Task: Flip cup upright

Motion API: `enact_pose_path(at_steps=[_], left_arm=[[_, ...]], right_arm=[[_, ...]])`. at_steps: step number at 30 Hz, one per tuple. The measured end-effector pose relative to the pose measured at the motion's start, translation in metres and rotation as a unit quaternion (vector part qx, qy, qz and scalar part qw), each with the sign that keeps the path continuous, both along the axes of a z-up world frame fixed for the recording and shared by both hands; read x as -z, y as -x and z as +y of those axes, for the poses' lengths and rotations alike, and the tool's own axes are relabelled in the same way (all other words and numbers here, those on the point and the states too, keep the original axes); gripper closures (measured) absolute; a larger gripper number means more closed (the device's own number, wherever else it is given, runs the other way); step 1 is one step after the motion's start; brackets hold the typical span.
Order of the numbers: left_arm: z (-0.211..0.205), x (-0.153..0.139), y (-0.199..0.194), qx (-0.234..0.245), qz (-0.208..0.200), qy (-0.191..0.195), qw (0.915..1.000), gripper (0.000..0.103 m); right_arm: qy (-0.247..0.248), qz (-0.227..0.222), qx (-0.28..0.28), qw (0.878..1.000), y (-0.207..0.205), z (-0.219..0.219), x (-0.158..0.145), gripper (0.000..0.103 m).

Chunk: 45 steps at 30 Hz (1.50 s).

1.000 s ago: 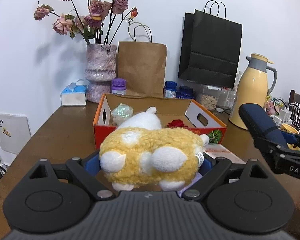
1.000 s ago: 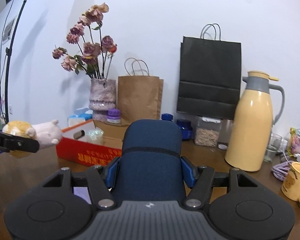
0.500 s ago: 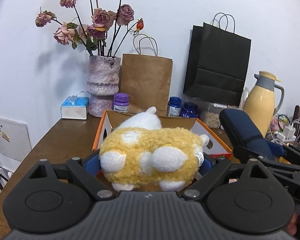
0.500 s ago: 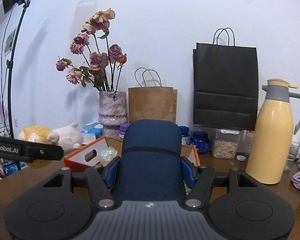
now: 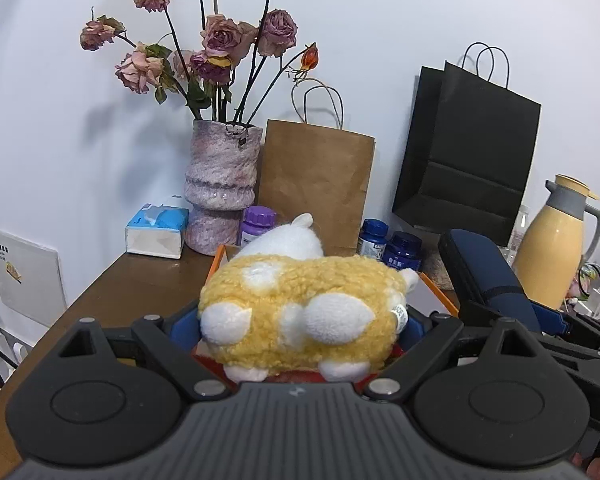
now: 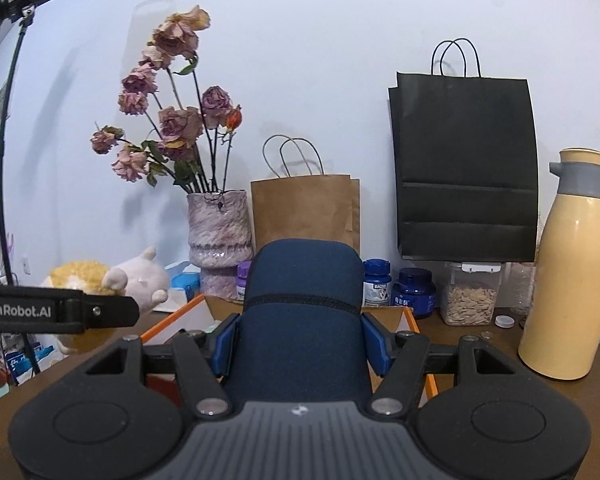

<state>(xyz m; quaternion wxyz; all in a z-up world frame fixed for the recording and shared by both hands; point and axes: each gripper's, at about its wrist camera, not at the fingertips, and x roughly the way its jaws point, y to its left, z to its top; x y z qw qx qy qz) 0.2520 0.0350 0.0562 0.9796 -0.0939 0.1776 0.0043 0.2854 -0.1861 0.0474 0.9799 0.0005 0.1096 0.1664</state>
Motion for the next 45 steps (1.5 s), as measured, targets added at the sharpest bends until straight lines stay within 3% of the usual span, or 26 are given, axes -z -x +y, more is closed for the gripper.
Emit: enact_pose_path(at_steps=[25, 45], left_arm=[[-0.003, 0.010, -0.100, -0.038, 0.027, -0.008, 0.9989, 0.010], [-0.006, 0.036, -0.125, -0.048, 0.052, -0.040, 0.9966, 0.010]], right_arm=[[0.010, 0.037, 0.014, 0.999, -0.096, 0.021, -0.018, 0.041], [0.027, 0.081, 0.022, 0.996, -0.130, 0.032, 0.022, 0.041]])
